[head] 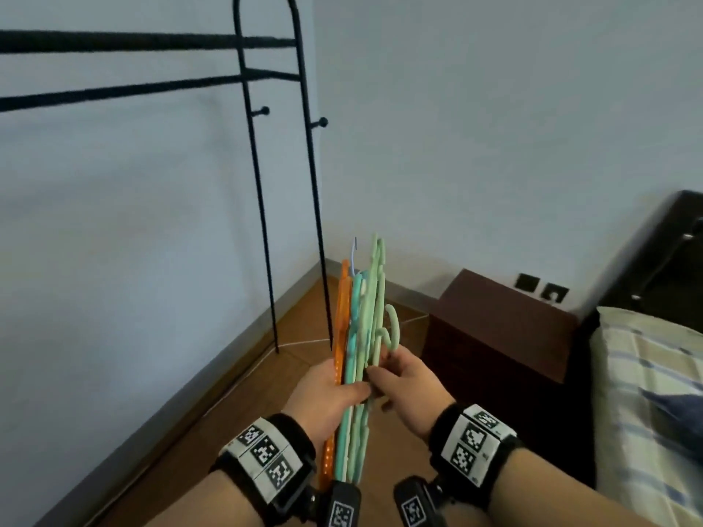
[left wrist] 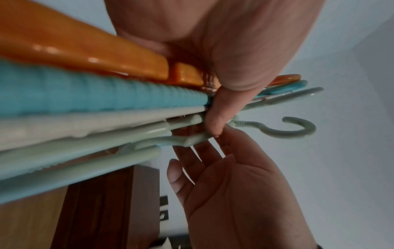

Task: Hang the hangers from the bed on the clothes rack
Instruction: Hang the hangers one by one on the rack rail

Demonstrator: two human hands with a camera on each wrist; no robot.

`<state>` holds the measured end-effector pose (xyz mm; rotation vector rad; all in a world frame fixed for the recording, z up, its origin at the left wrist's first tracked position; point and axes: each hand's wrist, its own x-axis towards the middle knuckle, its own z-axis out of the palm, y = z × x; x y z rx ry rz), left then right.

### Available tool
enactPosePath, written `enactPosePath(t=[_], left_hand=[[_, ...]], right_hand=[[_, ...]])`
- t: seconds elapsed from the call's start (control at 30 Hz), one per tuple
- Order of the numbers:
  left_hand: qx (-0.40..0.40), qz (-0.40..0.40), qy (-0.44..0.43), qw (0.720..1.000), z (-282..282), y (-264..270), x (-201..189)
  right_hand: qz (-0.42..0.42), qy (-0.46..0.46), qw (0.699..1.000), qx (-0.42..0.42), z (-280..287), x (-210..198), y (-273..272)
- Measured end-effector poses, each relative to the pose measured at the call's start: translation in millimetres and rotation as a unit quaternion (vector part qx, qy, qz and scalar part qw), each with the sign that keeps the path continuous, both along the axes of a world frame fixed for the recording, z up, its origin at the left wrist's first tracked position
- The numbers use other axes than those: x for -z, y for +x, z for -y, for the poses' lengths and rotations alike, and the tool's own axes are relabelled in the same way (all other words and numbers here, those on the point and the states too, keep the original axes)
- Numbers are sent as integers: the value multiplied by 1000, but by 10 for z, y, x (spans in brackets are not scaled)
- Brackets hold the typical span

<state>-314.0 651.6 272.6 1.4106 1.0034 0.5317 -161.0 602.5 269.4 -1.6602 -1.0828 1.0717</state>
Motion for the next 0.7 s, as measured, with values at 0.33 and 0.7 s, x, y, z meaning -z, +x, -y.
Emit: enactPosePath(t=[0.33, 0.7], left_hand=[[-195, 30, -10, 980, -1187, -581, -117], [-407, 45, 0, 912, -2513, -302, -756]], right_hand=[[100, 11, 993, -64, -1763, -152, -201], [142, 105, 975, -131, -4307, -1040, 345]])
